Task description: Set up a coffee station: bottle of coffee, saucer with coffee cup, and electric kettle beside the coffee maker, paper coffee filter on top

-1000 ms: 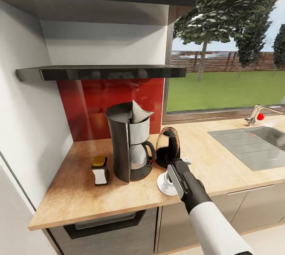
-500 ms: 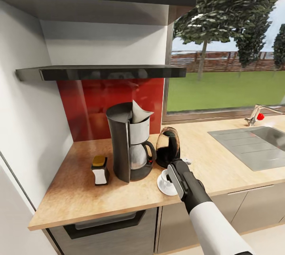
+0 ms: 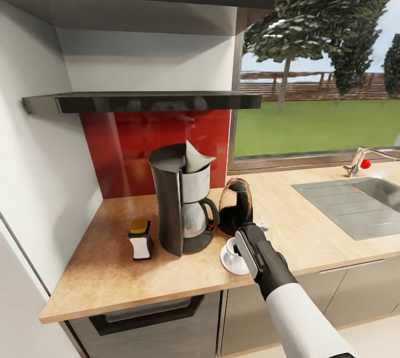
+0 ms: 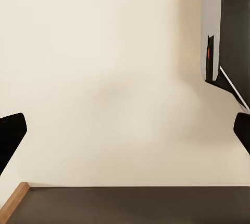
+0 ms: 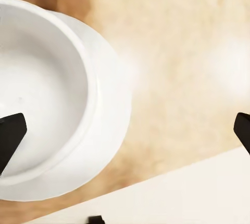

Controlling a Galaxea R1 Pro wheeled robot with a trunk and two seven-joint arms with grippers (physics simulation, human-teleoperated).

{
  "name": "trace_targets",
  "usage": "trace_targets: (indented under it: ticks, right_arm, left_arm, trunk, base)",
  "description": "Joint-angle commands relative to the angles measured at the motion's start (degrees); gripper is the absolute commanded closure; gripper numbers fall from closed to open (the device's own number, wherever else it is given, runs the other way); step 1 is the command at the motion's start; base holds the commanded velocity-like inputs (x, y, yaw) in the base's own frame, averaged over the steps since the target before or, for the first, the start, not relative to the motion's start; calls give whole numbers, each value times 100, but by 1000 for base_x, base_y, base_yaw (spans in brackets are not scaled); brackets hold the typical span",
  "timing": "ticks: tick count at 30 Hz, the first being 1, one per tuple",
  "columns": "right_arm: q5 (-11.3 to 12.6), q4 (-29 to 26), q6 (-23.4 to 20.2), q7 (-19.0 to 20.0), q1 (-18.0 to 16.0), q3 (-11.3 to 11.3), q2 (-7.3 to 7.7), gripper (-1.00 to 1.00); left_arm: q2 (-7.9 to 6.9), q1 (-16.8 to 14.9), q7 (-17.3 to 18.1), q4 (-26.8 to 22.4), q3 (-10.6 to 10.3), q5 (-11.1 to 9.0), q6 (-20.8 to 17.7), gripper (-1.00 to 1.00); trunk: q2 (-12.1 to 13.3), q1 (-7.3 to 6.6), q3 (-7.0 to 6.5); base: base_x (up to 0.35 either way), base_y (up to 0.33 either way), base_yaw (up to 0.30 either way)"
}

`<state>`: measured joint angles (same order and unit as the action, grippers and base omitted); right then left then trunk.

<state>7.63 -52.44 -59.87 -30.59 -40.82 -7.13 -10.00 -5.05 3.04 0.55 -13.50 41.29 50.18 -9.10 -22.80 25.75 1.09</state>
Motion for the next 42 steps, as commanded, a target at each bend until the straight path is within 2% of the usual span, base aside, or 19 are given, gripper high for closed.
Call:
trace_targets:
  ticks: [1,10,20,42]
  right_arm:
    - [63,-6,-13,-60,-5,-8,0,-100]
    - [93,-97,-13,-59,-98,-8,0,-100]
    - [82,-517,-13,-61,-143,-7,0,-100]
    - [90,-612,-13,-55,-144,9,0,-100]
  left_arm:
    - [4,-2,6,-12,19,19,-15,-100]
    - [4,-4,6,-12,21,19,-14,-100]
    - [11,-5,6,-12,28,27,-13,-100]
    - [13,-5,6,-16,43,62,-5,-100]
  trunk:
    - [-12,4,11]
    - [-12,4,11]
    - [-12,4,11]
    - [-12,4,6]
  base:
    - [0,0,0]
    - [0,0,0]
    - [0,0,0]
    - [0,0,-4]
